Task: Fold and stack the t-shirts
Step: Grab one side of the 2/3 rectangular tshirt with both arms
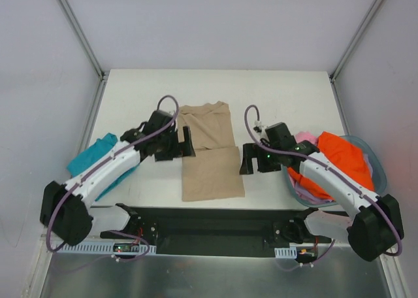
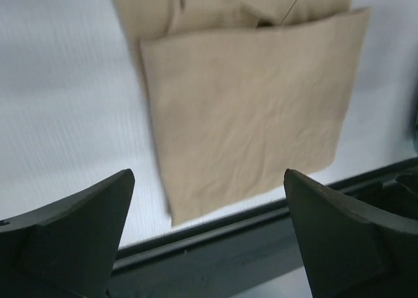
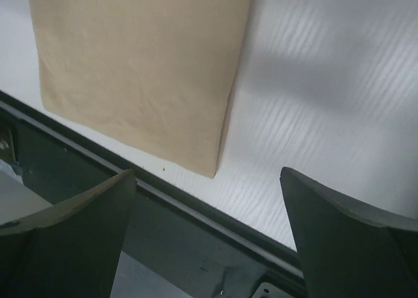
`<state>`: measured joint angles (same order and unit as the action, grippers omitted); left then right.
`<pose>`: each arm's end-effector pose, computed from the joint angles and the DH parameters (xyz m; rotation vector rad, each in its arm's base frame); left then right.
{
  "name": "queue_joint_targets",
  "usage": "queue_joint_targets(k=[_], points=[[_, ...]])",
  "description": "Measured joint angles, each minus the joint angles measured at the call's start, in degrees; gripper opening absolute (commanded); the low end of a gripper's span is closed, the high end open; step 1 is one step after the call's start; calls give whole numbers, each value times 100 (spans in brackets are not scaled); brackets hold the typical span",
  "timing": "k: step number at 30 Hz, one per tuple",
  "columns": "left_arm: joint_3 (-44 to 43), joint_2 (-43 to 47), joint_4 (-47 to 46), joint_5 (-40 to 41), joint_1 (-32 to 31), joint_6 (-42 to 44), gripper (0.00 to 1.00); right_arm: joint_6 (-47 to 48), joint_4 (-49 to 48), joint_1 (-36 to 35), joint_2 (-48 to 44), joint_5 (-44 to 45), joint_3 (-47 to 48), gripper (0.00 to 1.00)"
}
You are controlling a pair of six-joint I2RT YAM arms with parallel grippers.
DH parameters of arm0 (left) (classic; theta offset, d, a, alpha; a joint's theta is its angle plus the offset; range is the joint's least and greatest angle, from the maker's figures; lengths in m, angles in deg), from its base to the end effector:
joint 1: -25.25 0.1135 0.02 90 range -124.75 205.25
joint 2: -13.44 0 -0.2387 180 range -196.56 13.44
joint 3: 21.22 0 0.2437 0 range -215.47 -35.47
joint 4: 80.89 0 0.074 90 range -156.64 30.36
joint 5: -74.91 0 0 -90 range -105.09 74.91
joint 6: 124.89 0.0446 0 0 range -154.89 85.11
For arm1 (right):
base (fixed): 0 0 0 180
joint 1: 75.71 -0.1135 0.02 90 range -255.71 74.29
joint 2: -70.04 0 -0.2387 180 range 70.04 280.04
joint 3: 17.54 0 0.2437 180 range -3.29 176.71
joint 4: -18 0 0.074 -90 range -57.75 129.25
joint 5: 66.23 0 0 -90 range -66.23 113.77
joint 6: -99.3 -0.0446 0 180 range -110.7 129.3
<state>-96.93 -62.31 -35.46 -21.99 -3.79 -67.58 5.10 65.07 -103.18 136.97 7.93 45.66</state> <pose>0.2491 -0.1444 0.2604 -0.0176 2.4576 -0.6432 0.2105 0.1231 0.2267 -0.6246 2.4202 0.5767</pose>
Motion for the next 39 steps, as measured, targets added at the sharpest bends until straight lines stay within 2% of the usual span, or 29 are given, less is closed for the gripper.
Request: queue_joint_targets(k=[2,6,11,13,17,19,21,23,25,30,31,33,35,36,39], points=[[953,688,-96,-7,-184,-376,99,-76,-2,-433,-70,81,-264,97],[2284,1641,-179,-42,-413,-979,97,-245,-96,-793,-245,131,-804,97],[3600,2533,-579,-413,-551,-1585,81,-385,-284,-933,-170,-22,-1370,99],[3934,2699,-776,-562,-553,-1744,77,-417,-407,-957,-37,-170,-1438,95],[4181,2658,-1281,-809,-553,-1943,64,-446,-675,-973,251,-354,-1440,89],[4216,2459,-1600,-938,-553,-2020,51,-450,-761,-979,385,-420,-1440,84],[4223,2153,-1871,-1067,-553,-2070,44,-450,-817,-981,494,-476,-1440,81],[4225,1867,-2046,-1180,-553,-2065,39,-444,-852,-981,595,-535,-1440,78],[4229,1711,-2173,-1279,-553,-2065,38,-435,-879,-981,686,-595,-1440,73],[4269,1563,-2358,-1388,-553,-2039,31,-424,-1029,-981,933,-737,-1399,55],[4269,1528,-2371,-1392,-553,-2048,25,-420,-1058,-981,994,-763,-1384,52],[4269,1434,-2435,-1399,-553,-2044,19,-424,-1134,-981,1108,-824,-1360,46],[4256,1300,-2492,-1414,-553,-2026,3,-424,-1191,-981,1187,-850,-1349,40],[4240,1233,-2503,-1425,-553,-2015,0,-426,-1215,-981,1215,-857,-1349,37],[4166,1062,-2540,-1513,-553,-1961,0,-411,-1276,-981,1270,-841,-1349,28]])
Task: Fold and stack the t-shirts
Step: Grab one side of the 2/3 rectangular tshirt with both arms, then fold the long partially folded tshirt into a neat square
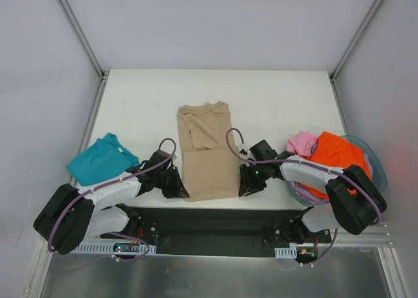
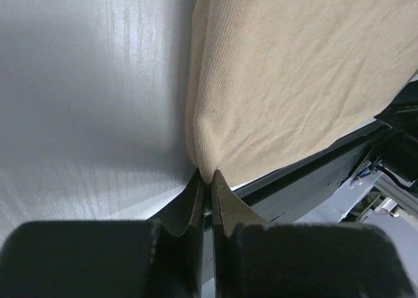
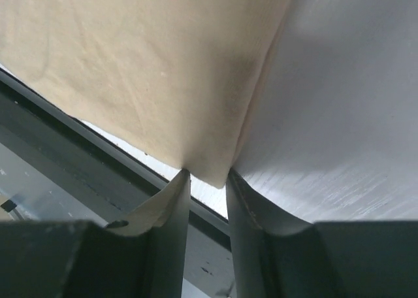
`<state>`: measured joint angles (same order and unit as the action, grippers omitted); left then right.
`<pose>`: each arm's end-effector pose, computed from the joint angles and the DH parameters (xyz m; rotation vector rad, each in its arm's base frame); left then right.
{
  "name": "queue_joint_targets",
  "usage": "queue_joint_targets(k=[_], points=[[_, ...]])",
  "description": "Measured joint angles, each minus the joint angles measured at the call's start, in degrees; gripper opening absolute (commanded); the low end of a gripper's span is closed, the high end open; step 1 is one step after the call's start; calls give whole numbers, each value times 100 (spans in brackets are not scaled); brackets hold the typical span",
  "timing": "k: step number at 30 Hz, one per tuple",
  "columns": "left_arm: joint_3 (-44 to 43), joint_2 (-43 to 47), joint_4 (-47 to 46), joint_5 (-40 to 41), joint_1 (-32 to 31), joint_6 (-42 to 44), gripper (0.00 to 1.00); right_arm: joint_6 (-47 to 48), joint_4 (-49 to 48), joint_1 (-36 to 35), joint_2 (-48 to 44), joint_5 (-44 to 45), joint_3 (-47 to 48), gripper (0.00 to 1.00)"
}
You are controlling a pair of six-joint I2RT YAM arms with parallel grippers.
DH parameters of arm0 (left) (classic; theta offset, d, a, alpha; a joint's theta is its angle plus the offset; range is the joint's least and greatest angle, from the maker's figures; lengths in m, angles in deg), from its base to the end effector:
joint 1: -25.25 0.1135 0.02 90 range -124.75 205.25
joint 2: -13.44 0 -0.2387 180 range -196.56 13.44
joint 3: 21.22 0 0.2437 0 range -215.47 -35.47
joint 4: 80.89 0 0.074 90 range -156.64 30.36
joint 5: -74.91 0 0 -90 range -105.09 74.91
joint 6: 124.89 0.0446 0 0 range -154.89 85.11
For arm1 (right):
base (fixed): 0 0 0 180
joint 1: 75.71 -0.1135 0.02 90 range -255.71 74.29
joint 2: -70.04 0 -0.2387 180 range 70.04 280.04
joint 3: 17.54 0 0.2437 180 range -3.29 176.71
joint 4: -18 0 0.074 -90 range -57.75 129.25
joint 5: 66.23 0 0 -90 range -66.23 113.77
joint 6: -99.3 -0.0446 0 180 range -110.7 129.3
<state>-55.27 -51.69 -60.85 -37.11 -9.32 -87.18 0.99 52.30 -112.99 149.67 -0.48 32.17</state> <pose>0.1558 -0.1277 0.1145 -0.2340 2.7113 -1.0424 0.1784 0.1588 0.1235 -0.8283 2.6595 0.7977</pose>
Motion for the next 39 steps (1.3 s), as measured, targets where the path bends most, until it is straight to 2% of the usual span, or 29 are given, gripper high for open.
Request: queue_joint_targets(k=[1,3,4,12,19,23,27,31,39], points=[[-26,-50,-2,-24,0,26,0,-2,-17,0,22,17,0,26],[-52,-103,-4,-57,0,50,0,0,-46,0,68,15,0,12],[-55,-107,-9,-68,0,59,0,11,-66,0,81,24,0,1],[-15,138,81,-256,-4,55,0,2,-127,0,-122,-125,-181,1],[63,1751,422,-581,-109,-129,0,-66,520,0,-1539,-686,-345,1],[-229,2251,603,-603,-111,-146,0,42,1215,76,-2024,-780,81,1],[-798,2131,813,-391,-111,-31,0,280,1539,579,-1974,-734,811,1],[-1497,1556,916,37,-52,232,0,350,1451,1027,-1711,-584,1360,1],[-2577,553,1005,557,706,708,0,337,1285,1432,-739,-503,2378,1]])
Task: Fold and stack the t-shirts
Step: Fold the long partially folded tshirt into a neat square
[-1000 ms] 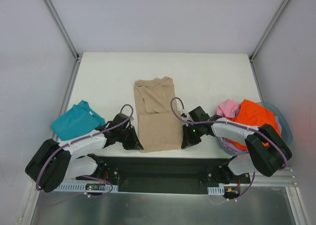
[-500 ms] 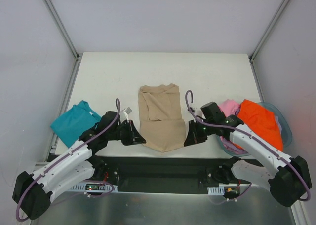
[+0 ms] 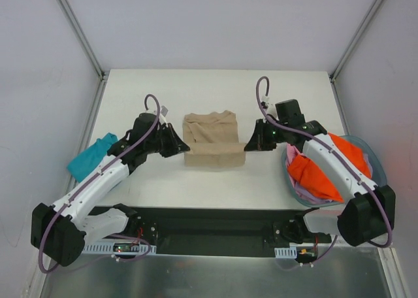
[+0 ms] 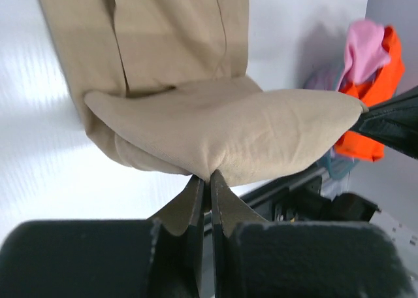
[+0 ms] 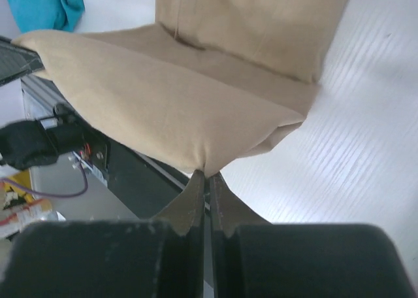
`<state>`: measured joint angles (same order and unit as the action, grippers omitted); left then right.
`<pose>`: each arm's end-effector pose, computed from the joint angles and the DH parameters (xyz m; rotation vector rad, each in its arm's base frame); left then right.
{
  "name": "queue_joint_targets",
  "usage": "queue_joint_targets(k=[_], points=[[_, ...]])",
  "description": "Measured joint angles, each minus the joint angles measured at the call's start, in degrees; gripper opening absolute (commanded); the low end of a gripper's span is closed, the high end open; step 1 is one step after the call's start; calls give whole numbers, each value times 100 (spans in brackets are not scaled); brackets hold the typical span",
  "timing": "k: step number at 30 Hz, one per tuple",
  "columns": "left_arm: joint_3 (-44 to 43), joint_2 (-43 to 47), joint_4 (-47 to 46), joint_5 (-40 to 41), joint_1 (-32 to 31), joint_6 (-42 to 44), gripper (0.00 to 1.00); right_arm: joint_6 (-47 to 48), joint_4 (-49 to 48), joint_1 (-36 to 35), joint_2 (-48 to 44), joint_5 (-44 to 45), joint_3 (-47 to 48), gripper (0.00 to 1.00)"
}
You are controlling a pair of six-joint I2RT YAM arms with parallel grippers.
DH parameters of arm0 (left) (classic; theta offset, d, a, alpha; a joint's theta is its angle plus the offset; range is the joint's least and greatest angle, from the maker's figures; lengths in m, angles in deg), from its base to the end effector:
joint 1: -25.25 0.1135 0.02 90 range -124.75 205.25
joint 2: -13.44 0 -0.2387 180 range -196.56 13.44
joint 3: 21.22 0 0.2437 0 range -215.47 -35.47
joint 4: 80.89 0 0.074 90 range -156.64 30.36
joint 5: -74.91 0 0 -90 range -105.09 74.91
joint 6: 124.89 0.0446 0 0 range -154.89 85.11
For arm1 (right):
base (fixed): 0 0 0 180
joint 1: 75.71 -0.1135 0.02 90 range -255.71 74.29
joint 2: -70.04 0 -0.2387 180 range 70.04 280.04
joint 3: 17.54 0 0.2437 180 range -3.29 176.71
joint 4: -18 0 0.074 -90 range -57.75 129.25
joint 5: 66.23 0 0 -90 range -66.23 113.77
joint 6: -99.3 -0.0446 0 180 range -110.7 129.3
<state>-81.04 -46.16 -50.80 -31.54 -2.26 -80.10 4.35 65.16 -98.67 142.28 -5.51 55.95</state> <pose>0.2107 -0.1240 0.2622 -0.1598 2.2470 -1.0317 0.2395 0.1252 0.2650 -0.6226 2.3165 0.8377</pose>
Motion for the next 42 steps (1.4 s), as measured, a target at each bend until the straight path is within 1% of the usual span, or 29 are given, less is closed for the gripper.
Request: queue_joint_targets(k=[3,7,17,22,28,30,31,32,33,34,35,36,37,39,42], points=[[-278,-315,-7,11,251,129,0,-37,7,175,463,24,496,1],[-614,-798,-7,79,413,216,0,-33,4,249,994,33,1032,1],[-1408,-1718,-15,308,601,413,0,-33,72,505,2107,26,1987,1],[-1574,-2087,-26,372,785,442,0,-35,74,612,2726,-50,2400,1],[-2022,-2865,-57,352,935,511,0,-31,44,752,3609,-114,3010,8],[-2225,-3217,-57,345,992,538,0,-26,15,769,3987,-109,3287,14],[-2317,-3399,-59,345,1008,546,5,-26,-28,774,4146,-107,3392,22],[-2404,-3574,-59,350,1036,557,14,-24,-85,782,4387,-94,3552,44],[-2511,-3768,-44,356,1058,568,29,-31,-114,789,4555,-92,3659,58],[-2573,-3891,-46,358,1093,597,60,-55,-136,802,4763,-90,3812,64],[-2638,-3995,-33,361,1119,616,69,-57,-162,822,4962,-85,3969,82],[-2743,-4148,-20,363,1178,629,84,-55,-170,841,5158,-96,4138,97],[-2826,-4253,-20,361,1224,636,99,-76,-186,861,5329,-116,4304,97],[-2957,-4367,-7,345,1294,667,99,-94,-240,883,5497,-146,4472,97],[-3097,-4385,-15,289,1375,675,99,-81,-262,911,5466,-190,4489,97]])
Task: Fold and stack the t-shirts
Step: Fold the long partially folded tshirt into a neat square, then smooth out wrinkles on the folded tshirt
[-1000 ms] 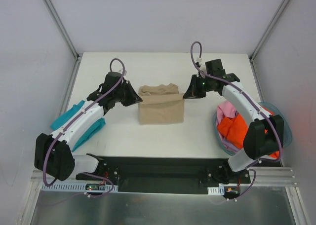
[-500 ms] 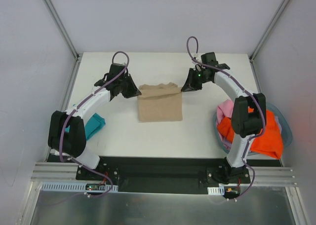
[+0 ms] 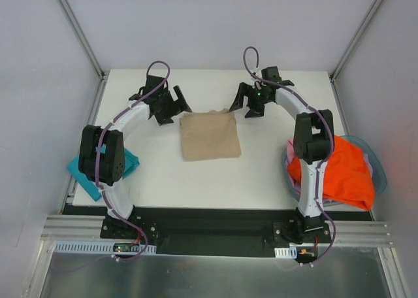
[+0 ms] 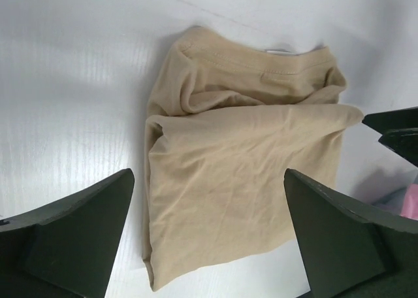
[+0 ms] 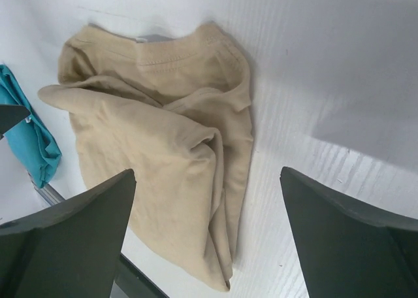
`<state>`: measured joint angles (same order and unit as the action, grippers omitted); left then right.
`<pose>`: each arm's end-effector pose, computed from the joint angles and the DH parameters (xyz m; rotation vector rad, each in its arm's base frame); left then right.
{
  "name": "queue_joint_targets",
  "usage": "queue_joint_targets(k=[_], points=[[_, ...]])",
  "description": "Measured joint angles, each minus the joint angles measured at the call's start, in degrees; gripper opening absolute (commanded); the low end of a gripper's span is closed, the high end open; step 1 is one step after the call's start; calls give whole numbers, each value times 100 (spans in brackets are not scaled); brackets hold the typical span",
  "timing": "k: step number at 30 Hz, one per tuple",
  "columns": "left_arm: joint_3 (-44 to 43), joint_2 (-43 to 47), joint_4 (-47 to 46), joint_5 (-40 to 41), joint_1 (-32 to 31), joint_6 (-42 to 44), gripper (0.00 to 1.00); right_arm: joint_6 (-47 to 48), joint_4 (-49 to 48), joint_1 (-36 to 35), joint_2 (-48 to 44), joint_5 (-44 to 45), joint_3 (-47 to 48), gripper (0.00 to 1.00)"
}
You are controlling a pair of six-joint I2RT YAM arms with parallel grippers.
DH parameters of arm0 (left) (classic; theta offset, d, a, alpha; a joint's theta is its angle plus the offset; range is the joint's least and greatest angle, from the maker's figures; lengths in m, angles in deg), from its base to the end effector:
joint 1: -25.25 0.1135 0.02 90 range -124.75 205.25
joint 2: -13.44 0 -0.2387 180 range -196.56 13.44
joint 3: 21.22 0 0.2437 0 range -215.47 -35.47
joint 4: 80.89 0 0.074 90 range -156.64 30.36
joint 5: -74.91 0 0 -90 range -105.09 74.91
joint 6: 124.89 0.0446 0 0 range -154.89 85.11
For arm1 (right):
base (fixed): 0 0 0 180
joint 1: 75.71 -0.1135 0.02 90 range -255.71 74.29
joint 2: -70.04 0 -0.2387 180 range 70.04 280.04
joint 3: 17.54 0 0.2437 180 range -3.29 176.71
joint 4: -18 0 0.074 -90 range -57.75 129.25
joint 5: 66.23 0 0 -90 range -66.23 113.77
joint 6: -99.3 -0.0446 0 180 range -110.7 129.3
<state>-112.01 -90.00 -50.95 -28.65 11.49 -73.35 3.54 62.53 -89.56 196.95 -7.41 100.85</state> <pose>0.3857 -0.1052 0.2129 -0.3910 2.3717 -0.7201 0.4525 0.1354 0.1786 -0.4052 2.4555 0.8223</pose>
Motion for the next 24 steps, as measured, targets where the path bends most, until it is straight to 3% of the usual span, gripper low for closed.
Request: queue_joint_targets(k=[9,13,20,24], points=[[118,345,-94,-579,-44,-4,99,-22,-376,-164,-1593,-326,-1370,97],[22,205,-341,-1023,-52,-7,99,-114,-713,-518,-1803,-361,-1408,97],[-592,-901,-625,-1690,-55,-118,99,-568,-1314,-769,-765,-400,-1021,97],[-962,-1534,-588,-1735,-52,-133,99,-745,-1270,-693,356,-308,-98,97]])
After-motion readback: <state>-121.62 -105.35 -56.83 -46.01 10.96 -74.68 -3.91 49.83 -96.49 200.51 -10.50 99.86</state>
